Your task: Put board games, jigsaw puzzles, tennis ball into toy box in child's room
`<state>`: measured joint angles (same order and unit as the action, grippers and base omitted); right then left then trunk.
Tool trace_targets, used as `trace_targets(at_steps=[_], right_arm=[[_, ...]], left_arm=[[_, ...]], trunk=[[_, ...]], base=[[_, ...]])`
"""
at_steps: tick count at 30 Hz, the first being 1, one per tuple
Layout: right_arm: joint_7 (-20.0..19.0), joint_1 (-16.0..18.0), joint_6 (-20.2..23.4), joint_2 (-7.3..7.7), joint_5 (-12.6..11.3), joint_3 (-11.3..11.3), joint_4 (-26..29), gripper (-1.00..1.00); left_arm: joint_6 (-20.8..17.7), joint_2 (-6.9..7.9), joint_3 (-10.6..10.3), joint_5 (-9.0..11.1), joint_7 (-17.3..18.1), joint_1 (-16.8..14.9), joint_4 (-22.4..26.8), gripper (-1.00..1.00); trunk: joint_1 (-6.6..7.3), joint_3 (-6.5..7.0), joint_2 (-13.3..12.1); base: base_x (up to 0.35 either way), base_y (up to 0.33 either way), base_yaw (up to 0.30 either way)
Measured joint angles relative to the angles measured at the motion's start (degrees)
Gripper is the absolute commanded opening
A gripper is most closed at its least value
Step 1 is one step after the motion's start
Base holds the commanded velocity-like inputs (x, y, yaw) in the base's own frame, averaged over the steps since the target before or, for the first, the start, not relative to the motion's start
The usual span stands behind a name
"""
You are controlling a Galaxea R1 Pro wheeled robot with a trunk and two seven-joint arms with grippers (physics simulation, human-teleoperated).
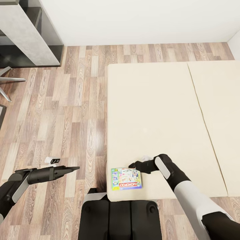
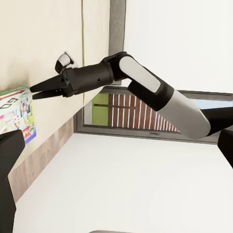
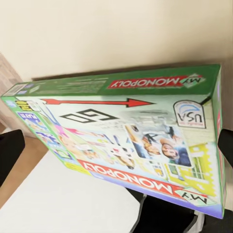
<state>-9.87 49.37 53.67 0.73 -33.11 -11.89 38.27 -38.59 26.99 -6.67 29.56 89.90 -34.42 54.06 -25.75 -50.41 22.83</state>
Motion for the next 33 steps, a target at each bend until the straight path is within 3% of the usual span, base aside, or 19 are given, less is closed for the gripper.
trace_targets(at_steps=[33], right_arm=[[0.1, -0.1, -0.4, -0.73, -0.3, -0.2, -1.2, 1.00]], left_arm=[[0.0, 0.00, 0.0, 0.0, 0.0, 0.0, 0.0, 1.00]], trunk=[[0.00, 0.00, 0.0]], base=[[0.000, 0.000, 0.000]])
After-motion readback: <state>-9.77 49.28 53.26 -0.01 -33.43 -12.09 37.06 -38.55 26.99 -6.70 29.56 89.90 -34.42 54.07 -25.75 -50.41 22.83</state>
